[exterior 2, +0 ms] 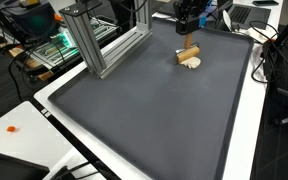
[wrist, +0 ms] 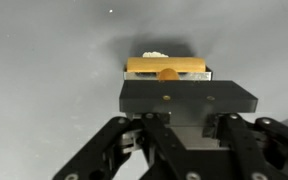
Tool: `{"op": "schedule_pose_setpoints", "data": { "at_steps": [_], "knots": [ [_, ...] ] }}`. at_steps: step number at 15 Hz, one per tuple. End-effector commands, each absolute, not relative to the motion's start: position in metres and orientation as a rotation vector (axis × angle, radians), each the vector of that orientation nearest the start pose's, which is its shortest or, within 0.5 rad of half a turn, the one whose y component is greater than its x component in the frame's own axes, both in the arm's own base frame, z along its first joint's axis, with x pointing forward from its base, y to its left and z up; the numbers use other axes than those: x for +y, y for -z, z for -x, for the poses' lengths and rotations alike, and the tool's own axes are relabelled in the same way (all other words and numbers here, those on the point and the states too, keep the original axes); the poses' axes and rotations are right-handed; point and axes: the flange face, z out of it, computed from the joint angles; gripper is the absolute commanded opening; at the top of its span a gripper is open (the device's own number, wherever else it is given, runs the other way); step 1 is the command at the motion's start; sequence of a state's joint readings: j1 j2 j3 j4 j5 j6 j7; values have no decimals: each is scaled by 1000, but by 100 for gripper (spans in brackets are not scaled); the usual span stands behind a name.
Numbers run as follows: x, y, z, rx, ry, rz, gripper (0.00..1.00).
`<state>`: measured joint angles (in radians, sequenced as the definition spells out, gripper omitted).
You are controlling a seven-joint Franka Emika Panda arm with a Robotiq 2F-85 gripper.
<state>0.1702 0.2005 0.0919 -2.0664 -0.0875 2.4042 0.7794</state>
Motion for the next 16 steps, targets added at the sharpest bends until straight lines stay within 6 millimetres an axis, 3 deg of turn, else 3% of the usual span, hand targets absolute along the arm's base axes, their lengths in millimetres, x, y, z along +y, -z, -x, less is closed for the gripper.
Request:
{"op": "schedule_pose_setpoints", "data": {
  "at_steps": [1,11,16],
  "knots": [
    [151,-344,-581,801,303,3018,22],
    [146,-338,-591,939,393,2996,22],
    [152,-344,-586,925,290,3000,22]
  ]
}}
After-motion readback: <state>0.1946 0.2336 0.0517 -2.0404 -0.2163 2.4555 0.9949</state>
